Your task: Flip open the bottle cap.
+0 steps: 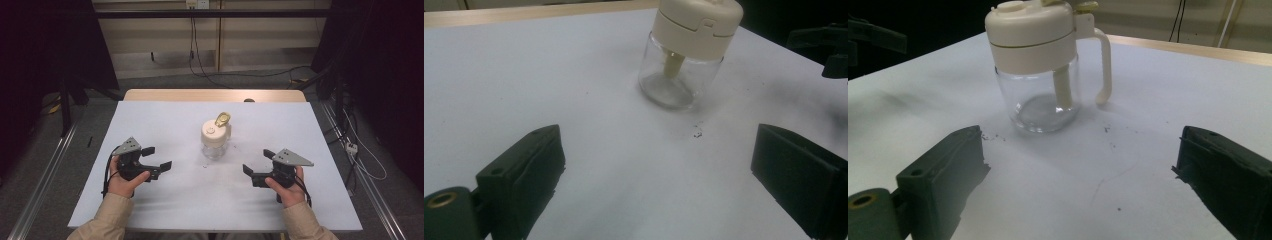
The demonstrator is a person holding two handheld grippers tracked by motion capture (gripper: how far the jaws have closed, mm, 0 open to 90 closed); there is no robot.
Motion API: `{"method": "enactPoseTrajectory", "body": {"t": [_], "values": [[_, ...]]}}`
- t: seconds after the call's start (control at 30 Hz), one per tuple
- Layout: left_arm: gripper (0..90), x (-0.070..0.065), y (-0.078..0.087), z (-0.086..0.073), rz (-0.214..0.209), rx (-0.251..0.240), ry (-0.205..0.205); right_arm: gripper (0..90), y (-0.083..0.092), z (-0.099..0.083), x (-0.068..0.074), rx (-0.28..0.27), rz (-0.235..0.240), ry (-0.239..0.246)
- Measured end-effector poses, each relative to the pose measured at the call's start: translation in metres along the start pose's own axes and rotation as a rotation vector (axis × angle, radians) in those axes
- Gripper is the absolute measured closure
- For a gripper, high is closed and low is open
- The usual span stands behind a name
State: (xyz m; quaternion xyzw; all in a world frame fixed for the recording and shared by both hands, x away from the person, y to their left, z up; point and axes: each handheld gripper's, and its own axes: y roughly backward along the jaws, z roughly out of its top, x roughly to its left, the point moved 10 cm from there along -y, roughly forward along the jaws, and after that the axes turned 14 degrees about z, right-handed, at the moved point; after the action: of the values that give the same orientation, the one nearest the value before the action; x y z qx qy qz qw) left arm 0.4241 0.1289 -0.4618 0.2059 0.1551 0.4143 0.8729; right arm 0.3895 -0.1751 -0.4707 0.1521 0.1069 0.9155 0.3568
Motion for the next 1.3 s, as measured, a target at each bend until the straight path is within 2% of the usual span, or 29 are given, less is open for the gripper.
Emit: {"method": "enactPoseTrajectory", "body": {"t": [0.27,0.57,0.87,0.97,1.3], "values": [[6.4,0.011,0.007,-0.008,0.009,-0.003,0.007,4.9,0.01,-0.004,-0.003,-0.003,-0.005,-0.003],[6.2,0.023,0.011,-0.015,0.039,0.006,0.027,5.2,0.017,-0.009,-0.008,0.003,-0.012,0.003],[6.3,0.032,0.015,-0.02,0.053,0.006,0.027,5.2,0.026,-0.014,-0.014,0.008,-0.023,0.0],[6.3,0.035,0.017,-0.02,0.056,-0.002,0.043,5.2,0.03,-0.016,-0.015,0.01,-0.031,0.004],[6.4,0.039,0.023,-0.024,0.063,-0.002,0.033,5.4,0.043,-0.022,-0.02,0.004,-0.052,-0.007]]}}
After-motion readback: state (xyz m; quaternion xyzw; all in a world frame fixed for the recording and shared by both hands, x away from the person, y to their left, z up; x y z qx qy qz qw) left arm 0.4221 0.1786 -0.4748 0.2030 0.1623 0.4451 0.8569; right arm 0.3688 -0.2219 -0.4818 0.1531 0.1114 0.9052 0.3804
